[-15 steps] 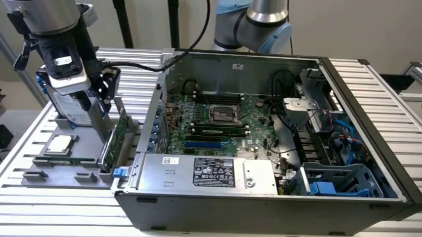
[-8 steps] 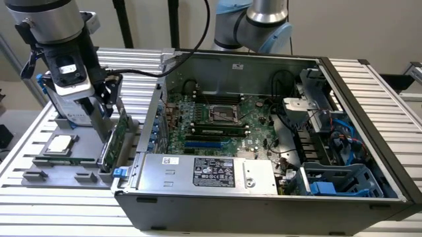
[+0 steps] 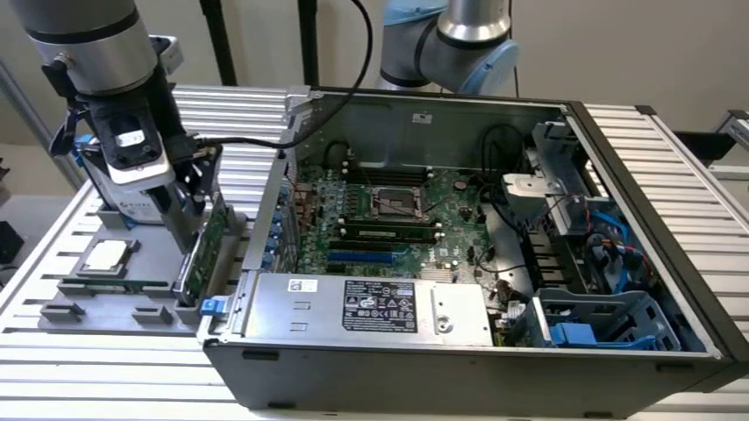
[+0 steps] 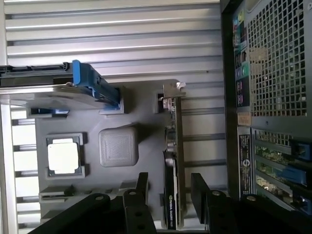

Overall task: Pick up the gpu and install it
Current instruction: 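Pick up the gpu and move the gpu toward the slot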

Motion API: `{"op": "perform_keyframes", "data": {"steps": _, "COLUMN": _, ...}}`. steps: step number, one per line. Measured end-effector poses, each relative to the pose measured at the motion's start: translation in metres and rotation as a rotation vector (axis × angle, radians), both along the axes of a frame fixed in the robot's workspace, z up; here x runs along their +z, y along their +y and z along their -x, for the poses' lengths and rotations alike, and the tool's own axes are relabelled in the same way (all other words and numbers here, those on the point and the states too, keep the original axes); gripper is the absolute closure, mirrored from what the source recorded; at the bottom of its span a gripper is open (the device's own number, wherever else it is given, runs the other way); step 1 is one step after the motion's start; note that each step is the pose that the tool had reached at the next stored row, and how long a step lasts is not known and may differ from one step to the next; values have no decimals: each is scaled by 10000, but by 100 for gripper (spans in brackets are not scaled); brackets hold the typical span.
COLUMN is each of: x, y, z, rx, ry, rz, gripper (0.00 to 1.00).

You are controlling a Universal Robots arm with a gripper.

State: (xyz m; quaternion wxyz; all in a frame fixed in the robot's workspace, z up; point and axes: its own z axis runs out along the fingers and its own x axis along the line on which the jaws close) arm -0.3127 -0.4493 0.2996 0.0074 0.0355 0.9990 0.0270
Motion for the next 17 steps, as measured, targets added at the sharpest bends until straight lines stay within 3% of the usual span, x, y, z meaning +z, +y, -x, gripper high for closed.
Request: {"op": "perform_keyframes", "data": {"steps": 17, "x": -309, "y": 0, "z": -29, "rx": 0, "ry": 0, "rz": 0, "gripper": 0}}
